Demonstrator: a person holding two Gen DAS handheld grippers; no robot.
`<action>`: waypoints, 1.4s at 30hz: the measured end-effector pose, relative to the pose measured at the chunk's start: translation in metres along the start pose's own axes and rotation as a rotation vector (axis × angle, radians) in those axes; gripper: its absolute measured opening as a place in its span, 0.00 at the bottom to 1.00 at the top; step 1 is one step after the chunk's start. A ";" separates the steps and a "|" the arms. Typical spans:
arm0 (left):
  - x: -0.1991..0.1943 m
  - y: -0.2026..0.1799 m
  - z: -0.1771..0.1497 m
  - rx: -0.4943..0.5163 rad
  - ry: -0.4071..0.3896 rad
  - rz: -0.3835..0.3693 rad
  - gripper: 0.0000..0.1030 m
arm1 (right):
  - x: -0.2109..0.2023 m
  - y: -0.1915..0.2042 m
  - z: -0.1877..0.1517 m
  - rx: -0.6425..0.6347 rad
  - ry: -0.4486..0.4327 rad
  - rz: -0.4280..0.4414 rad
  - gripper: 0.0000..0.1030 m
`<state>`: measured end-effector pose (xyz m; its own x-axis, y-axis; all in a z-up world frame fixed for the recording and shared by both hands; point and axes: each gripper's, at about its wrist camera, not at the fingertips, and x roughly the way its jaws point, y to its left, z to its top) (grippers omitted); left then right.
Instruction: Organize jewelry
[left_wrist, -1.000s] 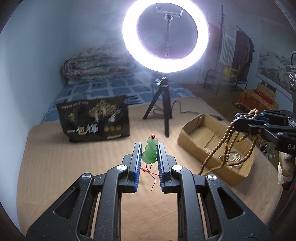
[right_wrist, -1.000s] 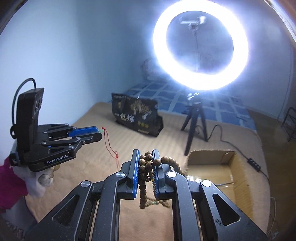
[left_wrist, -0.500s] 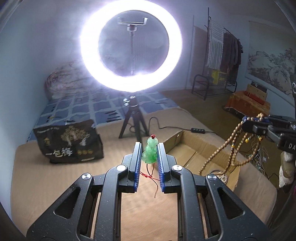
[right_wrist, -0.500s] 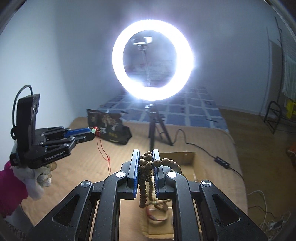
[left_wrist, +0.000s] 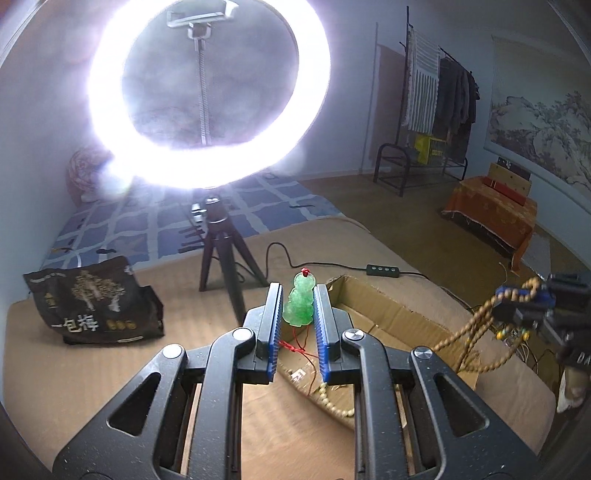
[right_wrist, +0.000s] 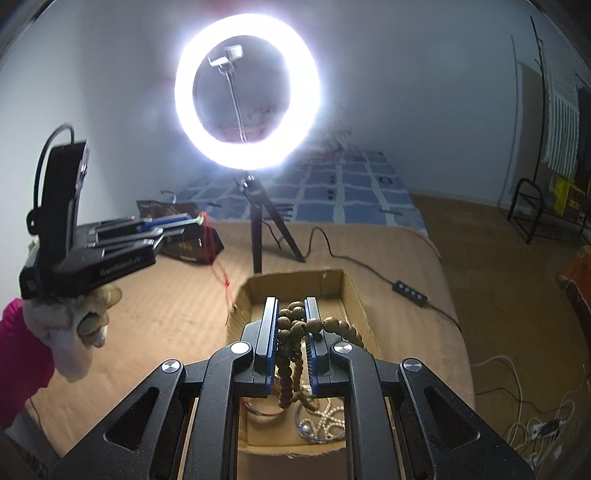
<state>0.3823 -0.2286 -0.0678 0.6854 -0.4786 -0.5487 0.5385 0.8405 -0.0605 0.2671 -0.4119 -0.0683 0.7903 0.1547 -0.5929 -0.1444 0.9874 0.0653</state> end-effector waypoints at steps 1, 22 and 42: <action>0.003 -0.003 0.000 0.004 0.002 0.000 0.15 | 0.002 -0.003 -0.003 0.002 0.007 -0.003 0.11; 0.085 -0.037 -0.023 0.066 0.164 0.014 0.15 | 0.049 -0.033 -0.046 0.080 0.149 -0.007 0.11; 0.096 -0.043 -0.036 0.077 0.228 0.055 0.76 | 0.076 -0.031 -0.064 0.088 0.243 -0.081 0.72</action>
<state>0.4072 -0.3014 -0.1473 0.5908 -0.3559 -0.7241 0.5456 0.8373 0.0337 0.2933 -0.4327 -0.1671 0.6291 0.0730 -0.7739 -0.0261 0.9970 0.0728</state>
